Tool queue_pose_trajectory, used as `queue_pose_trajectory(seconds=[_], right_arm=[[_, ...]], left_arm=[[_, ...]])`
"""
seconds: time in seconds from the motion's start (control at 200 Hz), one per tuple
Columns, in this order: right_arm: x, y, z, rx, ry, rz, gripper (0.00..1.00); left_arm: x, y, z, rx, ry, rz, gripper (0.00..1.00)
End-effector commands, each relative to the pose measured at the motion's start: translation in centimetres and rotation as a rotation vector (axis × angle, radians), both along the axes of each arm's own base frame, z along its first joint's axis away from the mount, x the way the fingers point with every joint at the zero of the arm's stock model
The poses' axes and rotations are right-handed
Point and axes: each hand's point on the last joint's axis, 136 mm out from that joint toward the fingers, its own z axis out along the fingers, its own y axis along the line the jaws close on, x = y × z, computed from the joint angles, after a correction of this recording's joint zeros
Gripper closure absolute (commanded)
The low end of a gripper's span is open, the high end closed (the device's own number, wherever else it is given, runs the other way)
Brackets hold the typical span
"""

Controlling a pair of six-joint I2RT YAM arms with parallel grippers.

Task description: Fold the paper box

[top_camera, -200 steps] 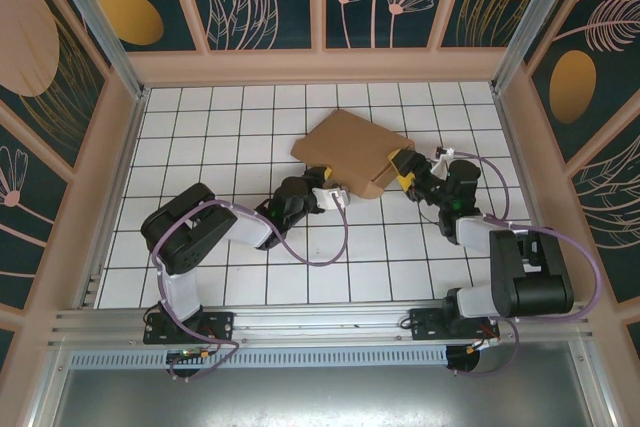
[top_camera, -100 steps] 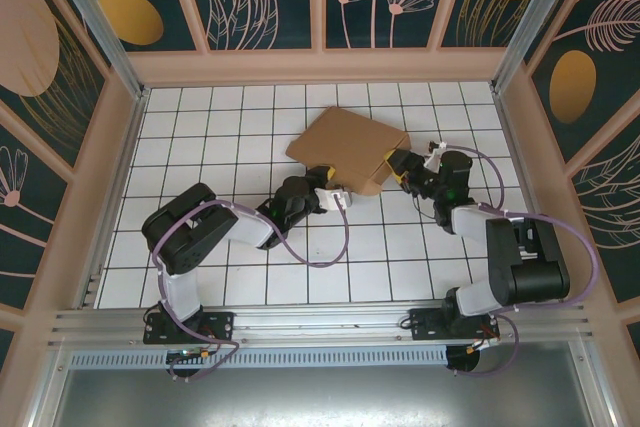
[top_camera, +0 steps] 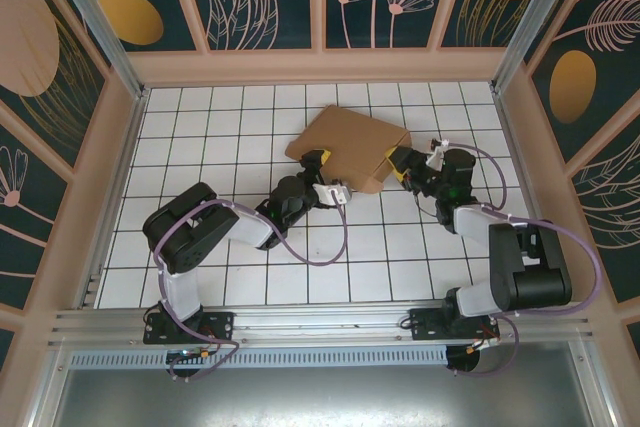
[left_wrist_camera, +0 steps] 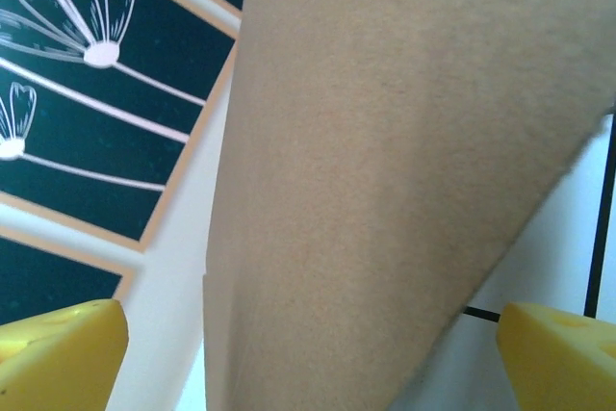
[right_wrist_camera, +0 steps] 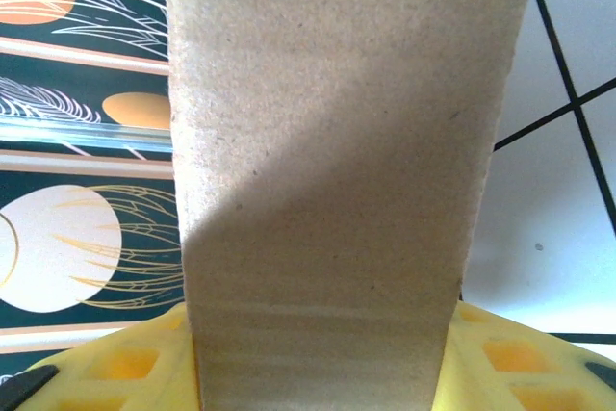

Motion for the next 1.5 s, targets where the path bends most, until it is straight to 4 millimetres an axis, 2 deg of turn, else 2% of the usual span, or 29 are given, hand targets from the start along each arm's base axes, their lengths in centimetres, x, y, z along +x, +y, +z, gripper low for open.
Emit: queue_pose_trajectory(seconds=[0.0,0.195,0.27,0.365,0.445,0.5,0.571,0.711,0.806,0.941,1.021,1.106,1.256,1.296,1.311,1.351,1.426,1.471,1.496], right_arm=[[0.0,0.0,2.8,0.041,-0.077,0.008,0.64],[-0.6,0.5,4.0,0.092,-0.087,0.040,0.64],[-0.9,0.6,4.3,0.102,-0.088,0.049,0.64],[-1.4,0.8,4.5,0.110,-0.084,0.057,0.64],[-1.7,0.8,4.4,0.116,-0.079,0.058,0.64],[-2.0,0.7,4.3,0.117,-0.073,0.057,0.64],[-2.2,0.6,4.0,0.113,-0.064,0.053,0.64],[-2.3,0.4,3.9,0.111,-0.064,0.042,0.62],[-2.2,0.4,4.0,0.108,-0.070,0.040,0.57],[-2.3,0.4,4.2,0.086,-0.096,0.046,0.34],[-2.3,0.1,4.1,0.065,-0.107,0.036,0.24],[-2.3,-0.1,4.1,0.040,-0.129,0.029,0.16],[-2.9,-1.2,3.3,-0.013,-0.155,0.002,0.11],[-3.2,-1.6,3.1,-0.032,-0.169,-0.008,0.11],[-3.2,-1.8,3.0,-0.040,-0.173,-0.012,0.10],[-3.5,-2.2,3.0,-0.068,-0.193,-0.025,0.10],[-3.8,-2.9,3.8,-0.145,-0.277,-0.037,0.10],[-3.9,-3.2,4.5,-0.206,-0.337,-0.036,0.10],[-3.8,-3.3,5.0,-0.249,-0.374,-0.033,0.10]], left_arm=[[-0.5,-0.5,0.5,0.015,-0.050,-0.056,0.01],[0.3,-0.9,1.2,0.003,-0.091,-0.040,0.02],[1.1,-1.0,2.1,-0.023,-0.118,-0.012,0.05],[1.8,-0.7,3.8,-0.077,-0.162,0.032,0.15],[2.1,-0.7,4.4,-0.084,-0.181,0.045,0.24],[2.2,-0.6,4.8,-0.095,-0.190,0.054,0.38],[2.1,-0.4,5.0,-0.092,-0.199,0.059,0.50],[2.0,0.0,4.7,-0.062,-0.198,0.069,0.61],[1.8,0.2,4.3,-0.042,-0.183,0.068,0.71],[2.0,0.6,3.8,-0.007,-0.139,0.089,0.73],[2.1,0.9,3.7,0.008,-0.096,0.107,0.77],[2.0,1.3,4.2,-0.010,-0.067,0.123,0.78],[2.1,1.9,4.9,0.006,0.033,0.117,0.76],[2.3,2.0,4.3,0.025,0.080,0.112,0.76],[2.2,2.1,5.3,0.016,0.080,0.108,0.75],[2.5,2.5,5.7,0.020,0.113,0.111,0.75],[2.9,3.3,5.7,0.055,0.196,0.112,0.76],[2.9,3.9,5.0,0.102,0.254,0.121,0.76],[3.3,4.0,5.9,0.107,0.260,0.129,0.76]])
